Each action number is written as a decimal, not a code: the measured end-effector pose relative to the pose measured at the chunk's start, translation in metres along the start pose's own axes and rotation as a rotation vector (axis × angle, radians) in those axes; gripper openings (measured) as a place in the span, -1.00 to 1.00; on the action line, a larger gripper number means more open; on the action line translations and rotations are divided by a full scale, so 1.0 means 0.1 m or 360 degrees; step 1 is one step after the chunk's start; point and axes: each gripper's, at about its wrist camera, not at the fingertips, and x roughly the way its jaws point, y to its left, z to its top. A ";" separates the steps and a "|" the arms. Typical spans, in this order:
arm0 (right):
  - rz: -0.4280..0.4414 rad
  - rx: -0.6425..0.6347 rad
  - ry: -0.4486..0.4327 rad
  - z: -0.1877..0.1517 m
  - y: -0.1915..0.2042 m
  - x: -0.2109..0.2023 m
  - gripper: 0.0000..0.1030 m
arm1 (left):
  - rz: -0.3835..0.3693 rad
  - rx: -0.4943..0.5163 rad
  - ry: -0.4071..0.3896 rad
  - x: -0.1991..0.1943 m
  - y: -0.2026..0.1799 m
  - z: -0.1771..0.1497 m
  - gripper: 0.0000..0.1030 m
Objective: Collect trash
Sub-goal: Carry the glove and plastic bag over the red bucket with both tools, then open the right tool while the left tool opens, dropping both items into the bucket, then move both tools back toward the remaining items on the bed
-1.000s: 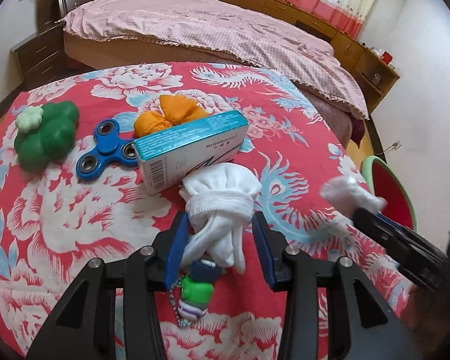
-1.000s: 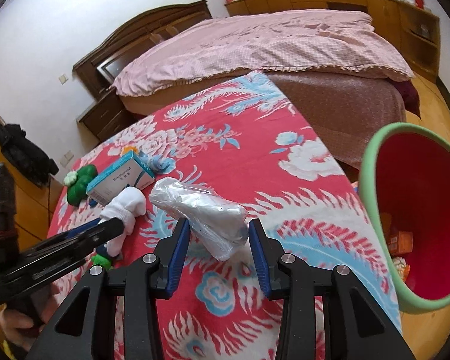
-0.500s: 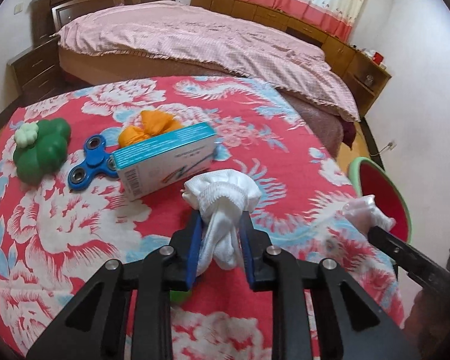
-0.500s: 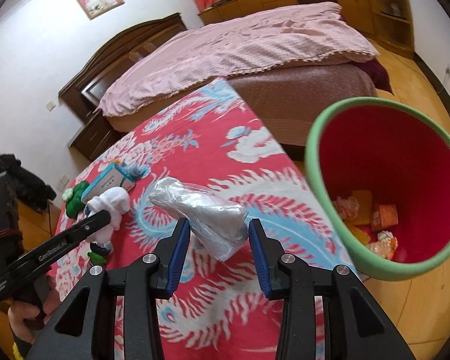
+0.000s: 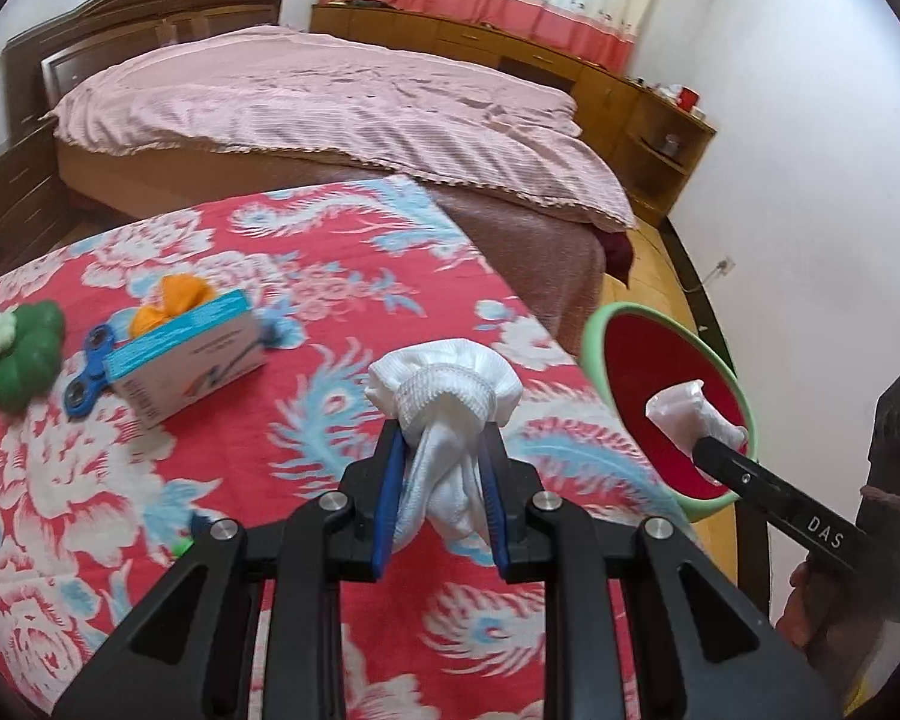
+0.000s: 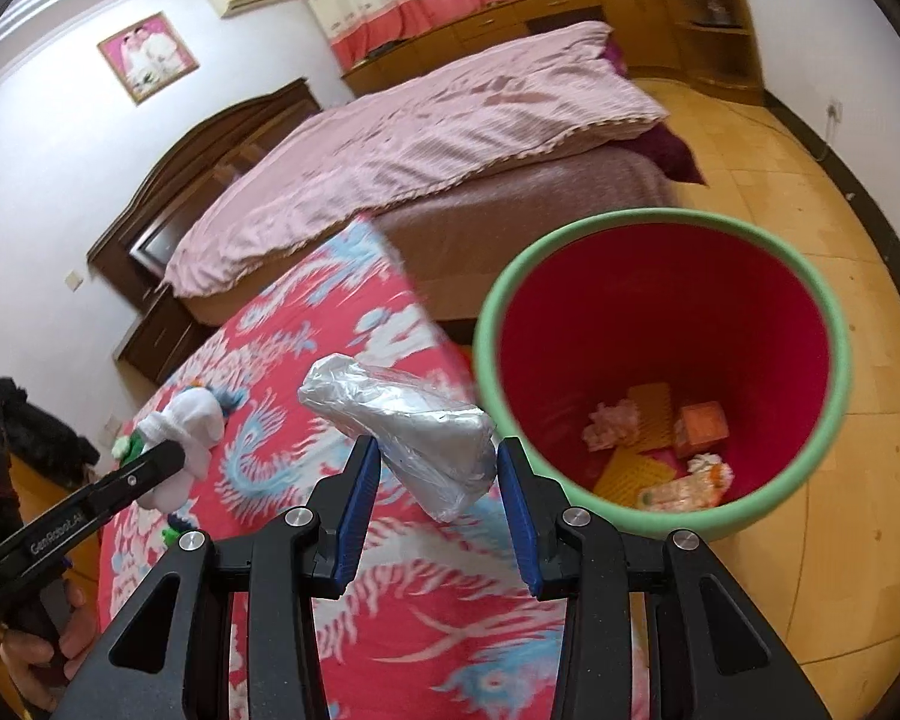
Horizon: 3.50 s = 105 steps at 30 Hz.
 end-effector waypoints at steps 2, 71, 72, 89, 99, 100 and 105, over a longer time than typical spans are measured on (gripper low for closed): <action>-0.0024 0.0034 -0.0018 0.01 -0.10 -0.04 -0.19 | -0.0018 0.0019 0.0009 0.03 -0.08 0.01 -0.53; -0.0180 0.0291 -0.0113 -0.01 -0.79 -0.36 0.08 | -0.0099 0.0192 0.0116 0.39 -0.92 -0.05 -0.18; -0.0173 0.0282 -0.0108 -0.02 -0.76 -0.36 0.08 | -0.0086 0.0178 0.0108 0.35 -0.87 -0.06 -0.18; -0.0082 0.0109 -0.0019 -0.19 -0.13 -0.29 0.08 | 0.0191 -0.0038 0.0015 -0.12 0.14 -0.17 -0.18; -0.0066 0.0049 0.0043 -0.27 0.09 -0.19 0.08 | 0.0363 -0.0098 0.0064 -0.16 0.62 -0.27 -0.18; -0.0066 0.0043 0.0047 -0.27 0.10 -0.18 0.09 | 0.0376 -0.0106 0.0078 -0.14 0.66 -0.28 -0.18; -0.0071 0.0021 0.0070 -0.29 0.16 -0.14 0.09 | 0.0401 -0.0142 0.0138 -0.04 0.80 -0.36 -0.18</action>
